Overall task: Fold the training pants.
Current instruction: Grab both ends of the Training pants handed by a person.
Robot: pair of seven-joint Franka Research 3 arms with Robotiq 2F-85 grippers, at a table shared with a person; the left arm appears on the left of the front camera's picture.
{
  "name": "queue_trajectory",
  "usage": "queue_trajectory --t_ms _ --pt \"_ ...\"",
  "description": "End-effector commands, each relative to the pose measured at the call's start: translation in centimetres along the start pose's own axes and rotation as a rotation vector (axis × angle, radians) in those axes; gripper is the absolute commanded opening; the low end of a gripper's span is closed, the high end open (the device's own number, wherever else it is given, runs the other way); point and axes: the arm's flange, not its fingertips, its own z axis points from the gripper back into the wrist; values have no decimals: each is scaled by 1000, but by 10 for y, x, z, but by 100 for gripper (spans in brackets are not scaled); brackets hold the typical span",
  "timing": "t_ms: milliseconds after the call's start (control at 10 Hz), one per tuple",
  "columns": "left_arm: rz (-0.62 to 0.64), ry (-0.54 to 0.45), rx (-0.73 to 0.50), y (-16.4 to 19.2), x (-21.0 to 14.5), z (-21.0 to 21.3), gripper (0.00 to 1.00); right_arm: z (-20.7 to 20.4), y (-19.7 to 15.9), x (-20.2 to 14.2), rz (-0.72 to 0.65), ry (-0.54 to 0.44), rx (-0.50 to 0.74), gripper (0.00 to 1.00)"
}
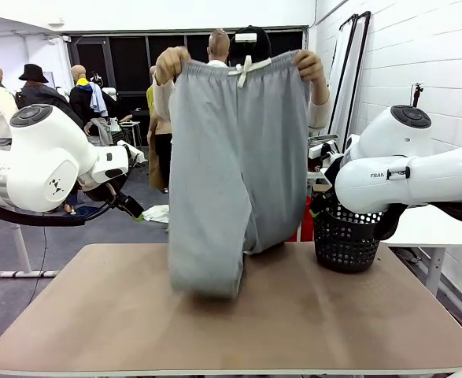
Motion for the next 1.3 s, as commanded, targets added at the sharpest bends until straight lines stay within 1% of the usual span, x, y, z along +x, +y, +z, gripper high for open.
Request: queue_trajectory --t_ms 0,1200 --pt "-5 -2 -1 0 1 -1 100 0 -1 0 13 1 -4 100" --pt "-5 -2 -1 0 1 -1 100 0 -1 0 13 1 -4 100"
